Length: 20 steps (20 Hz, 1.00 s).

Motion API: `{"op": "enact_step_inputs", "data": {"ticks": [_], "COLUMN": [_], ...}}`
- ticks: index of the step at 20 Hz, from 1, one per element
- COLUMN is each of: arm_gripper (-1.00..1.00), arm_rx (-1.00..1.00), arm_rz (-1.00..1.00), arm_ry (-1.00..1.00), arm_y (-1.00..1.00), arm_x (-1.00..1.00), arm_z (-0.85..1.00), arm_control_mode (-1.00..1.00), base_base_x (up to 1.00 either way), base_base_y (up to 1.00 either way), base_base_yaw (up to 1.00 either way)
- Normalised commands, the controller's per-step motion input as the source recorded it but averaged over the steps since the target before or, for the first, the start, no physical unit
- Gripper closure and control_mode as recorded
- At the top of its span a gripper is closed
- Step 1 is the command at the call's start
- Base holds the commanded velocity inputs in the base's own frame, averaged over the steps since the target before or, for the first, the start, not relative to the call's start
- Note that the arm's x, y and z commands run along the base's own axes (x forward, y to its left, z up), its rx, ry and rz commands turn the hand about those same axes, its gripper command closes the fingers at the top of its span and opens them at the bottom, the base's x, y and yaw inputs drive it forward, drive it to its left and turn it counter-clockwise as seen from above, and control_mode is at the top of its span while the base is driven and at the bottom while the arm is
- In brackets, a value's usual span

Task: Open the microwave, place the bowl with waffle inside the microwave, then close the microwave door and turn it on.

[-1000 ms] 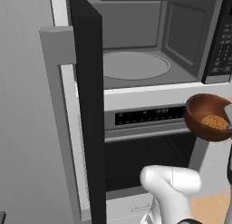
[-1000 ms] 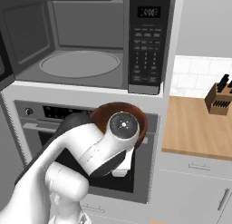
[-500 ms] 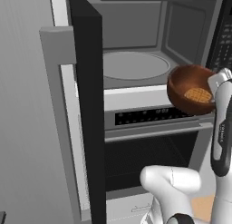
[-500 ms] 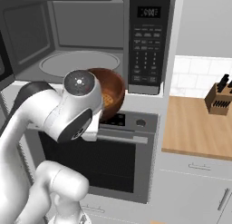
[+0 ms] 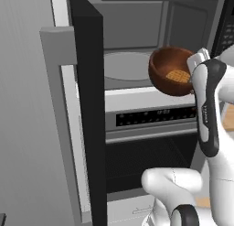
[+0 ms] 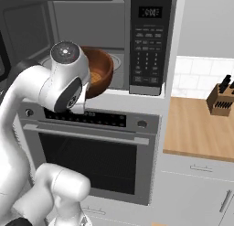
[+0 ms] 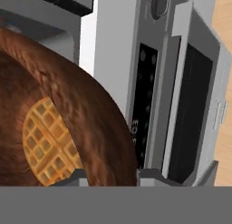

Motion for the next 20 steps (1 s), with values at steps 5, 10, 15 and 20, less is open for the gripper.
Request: {"op": "enact_step_inputs", "data": {"ticks": [5,10,15,20], "arm_gripper": [1.0,1.0,1.0,1.0], "arm_rx": [0.03,0.03,0.0,0.0], "arm_rz": [0.0,0.0,0.0,-0.03], "arm_ry": [-0.03,-0.04,0.05,0.01], "arm_y": [0.4,0.21,0.38,0.39], "arm_x": [0.81,0.74,0.69,0.71], "arm_z": [0.0,0.06,0.17,-0.04], "arm_control_mode": [-1.0,-1.0,-1.0,-1.0], "base_base_x": [0.0,0.0,0.0,0.0], "base_base_y": [0.0,0.0,0.0,0.0], "base_base_yaw": [0.0,0.0,0.0,0.0]}}
